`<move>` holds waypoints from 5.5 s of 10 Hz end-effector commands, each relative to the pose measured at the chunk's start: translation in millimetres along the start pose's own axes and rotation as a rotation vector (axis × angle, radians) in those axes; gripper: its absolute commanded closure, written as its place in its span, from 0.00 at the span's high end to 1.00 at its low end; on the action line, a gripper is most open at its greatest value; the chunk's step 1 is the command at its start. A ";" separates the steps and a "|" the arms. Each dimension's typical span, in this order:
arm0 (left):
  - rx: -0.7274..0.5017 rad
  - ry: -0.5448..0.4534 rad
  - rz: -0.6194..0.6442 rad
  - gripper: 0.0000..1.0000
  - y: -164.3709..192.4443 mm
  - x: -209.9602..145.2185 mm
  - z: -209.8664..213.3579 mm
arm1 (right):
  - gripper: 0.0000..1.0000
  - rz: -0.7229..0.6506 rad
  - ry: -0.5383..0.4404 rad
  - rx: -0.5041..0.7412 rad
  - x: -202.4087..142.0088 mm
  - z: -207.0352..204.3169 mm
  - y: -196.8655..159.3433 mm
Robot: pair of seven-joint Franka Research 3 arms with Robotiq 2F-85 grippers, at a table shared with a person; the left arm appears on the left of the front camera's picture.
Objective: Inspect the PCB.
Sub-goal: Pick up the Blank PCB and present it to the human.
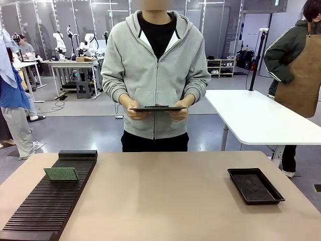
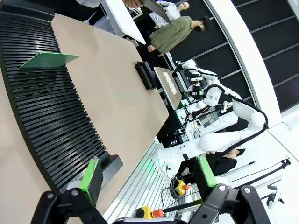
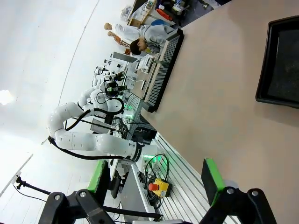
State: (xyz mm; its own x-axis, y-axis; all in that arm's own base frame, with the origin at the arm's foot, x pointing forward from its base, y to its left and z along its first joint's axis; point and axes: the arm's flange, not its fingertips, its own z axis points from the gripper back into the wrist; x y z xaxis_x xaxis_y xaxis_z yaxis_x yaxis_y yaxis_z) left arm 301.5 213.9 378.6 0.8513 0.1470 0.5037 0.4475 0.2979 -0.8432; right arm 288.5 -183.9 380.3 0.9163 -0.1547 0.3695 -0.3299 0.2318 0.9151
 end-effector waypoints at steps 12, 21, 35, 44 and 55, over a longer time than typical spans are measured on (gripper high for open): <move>0.133 0.073 -0.431 1.00 -76.1 33.3 27.8 | 1.00 0.004 -0.001 0.003 0.0 0.4 1.1; 0.538 0.724 -1.262 1.00 -139.7 64.2 -145.5 | 1.00 0.004 -0.001 0.003 0.0 0.4 1.1; 0.629 0.952 -1.228 1.00 -82.7 85.3 -242.4 | 1.00 0.004 -0.001 0.003 0.0 0.4 1.1; 0.673 1.204 -1.329 1.00 3.5 155.5 -274.3 | 1.00 0.004 -0.001 0.003 0.0 0.4 1.1; 0.717 1.182 -1.284 0.24 54.0 148.1 -275.9 | 1.00 0.004 -0.001 0.003 0.0 0.4 1.1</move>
State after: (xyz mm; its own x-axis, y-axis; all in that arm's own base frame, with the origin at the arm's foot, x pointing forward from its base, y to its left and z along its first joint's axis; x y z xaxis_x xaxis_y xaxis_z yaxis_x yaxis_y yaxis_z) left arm 526.9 -10.3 357.8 -0.0053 -0.9994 0.0344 0.9678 0.0036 0.2517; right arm 288.9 -183.8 380.7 0.9164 -0.1530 0.3699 -0.3302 0.2337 0.9145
